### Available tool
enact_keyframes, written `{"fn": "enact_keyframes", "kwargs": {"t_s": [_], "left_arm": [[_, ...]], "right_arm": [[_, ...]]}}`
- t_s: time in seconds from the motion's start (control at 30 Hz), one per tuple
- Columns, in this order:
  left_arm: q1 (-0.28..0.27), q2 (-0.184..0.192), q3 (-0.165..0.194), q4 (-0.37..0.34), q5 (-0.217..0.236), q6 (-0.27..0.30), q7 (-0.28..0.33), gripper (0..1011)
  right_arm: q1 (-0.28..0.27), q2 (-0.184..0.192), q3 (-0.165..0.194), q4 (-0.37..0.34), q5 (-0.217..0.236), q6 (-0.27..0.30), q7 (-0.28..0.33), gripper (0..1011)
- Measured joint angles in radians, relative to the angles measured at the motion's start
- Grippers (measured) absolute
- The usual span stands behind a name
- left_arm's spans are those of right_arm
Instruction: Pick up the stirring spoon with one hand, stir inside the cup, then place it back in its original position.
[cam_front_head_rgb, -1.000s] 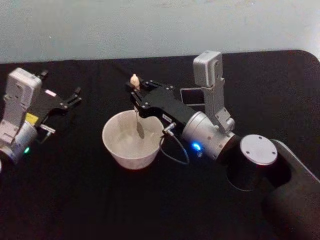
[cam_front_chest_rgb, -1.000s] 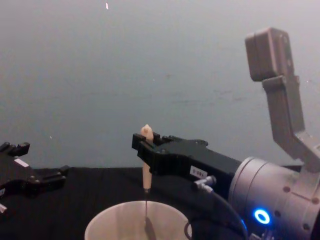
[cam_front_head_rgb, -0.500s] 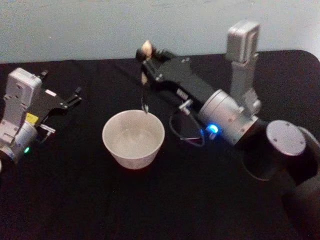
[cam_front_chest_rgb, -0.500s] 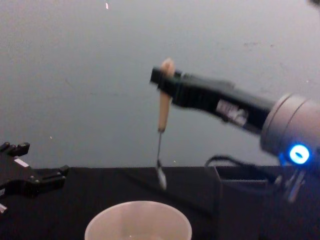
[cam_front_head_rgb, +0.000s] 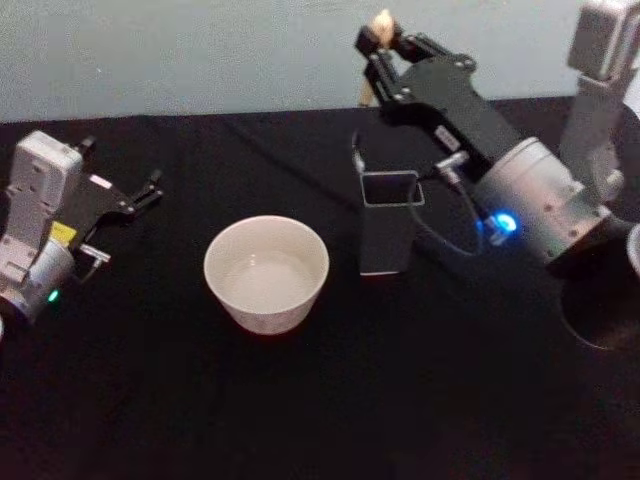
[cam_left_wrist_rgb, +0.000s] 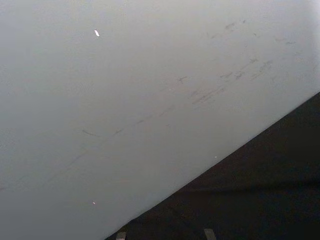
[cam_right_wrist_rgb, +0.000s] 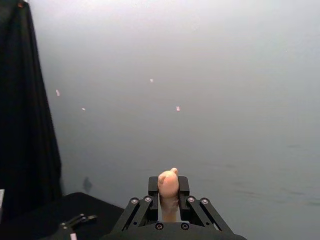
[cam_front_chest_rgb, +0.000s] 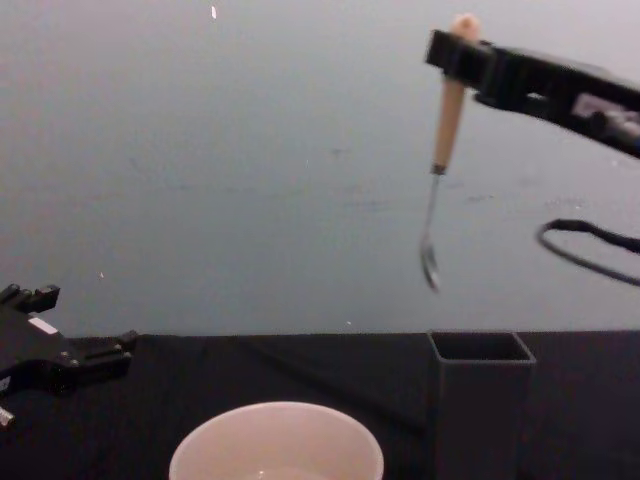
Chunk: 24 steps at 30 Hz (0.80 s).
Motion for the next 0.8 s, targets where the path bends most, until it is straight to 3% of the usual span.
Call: {"fn": "enact_keyframes", "kwargs": {"t_s": [0.27,0.8], "left_arm": [[0.000,0.000,0.000,0.000,0.000,0.000,0.000,1001],[0.000,0.000,0.000,0.000,0.000,0.000,0.000,1001]], "right_arm": [[-0.043,0.036,0.040,-0.040,0.018,0.036,-0.016,223],[-0.050,0.034,0.029,0.008,0.003,0.068,-0.039,223]]}}
